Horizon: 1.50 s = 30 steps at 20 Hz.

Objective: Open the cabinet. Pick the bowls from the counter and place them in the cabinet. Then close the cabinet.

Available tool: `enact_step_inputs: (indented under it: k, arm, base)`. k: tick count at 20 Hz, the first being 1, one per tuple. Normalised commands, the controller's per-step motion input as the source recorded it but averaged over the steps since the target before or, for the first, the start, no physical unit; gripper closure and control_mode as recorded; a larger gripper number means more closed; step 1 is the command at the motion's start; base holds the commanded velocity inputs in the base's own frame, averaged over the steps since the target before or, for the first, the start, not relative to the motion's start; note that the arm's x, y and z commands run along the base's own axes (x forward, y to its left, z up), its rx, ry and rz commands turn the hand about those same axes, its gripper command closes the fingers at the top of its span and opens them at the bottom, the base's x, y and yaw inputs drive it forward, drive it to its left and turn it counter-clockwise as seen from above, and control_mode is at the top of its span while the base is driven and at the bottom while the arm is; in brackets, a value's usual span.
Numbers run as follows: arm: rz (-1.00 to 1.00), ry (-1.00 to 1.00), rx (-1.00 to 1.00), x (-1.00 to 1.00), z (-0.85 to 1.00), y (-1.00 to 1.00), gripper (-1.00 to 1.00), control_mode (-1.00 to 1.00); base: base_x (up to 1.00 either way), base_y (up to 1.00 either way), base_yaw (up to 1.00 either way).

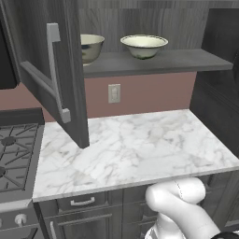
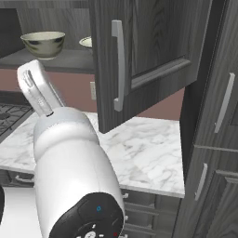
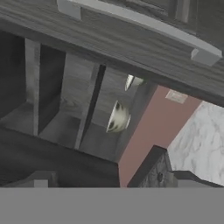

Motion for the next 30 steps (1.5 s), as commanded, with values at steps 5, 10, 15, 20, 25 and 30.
enact_step_inputs:
  k: [5,10,15,20,25,30]
  arm:
    - [0.08,-0.03,0.00,0.23,0.00,-0.38,-1.00,-1.00]
    - [0.10,-0.01,0.00,0.25,0.00,-0.41,-1.00,-1.00]
    - [0.10,0.00,0.00,0.40,0.00,-0.30,-1.00,-1.00]
    - [0.07,0.00,0.00,0.40,0.00,-0.31,-1.00,-1.00]
    - [0.05,0.00,0.00,0.35,-0.05,-0.39,-1.00,-1.00]
    - [0.02,-0.03,-0.01,0.34,-0.11,-0.16,-1.00,-1.00]
  base:
    - [0.00,0.00,0.00]
    - [0.00,0.00,0.00]
    - [0.00,0.00,0.00]
    - [0.00,0.00,0.00]
    - [0.00,0.00,0.00]
    - [0.00,0.00,0.00]
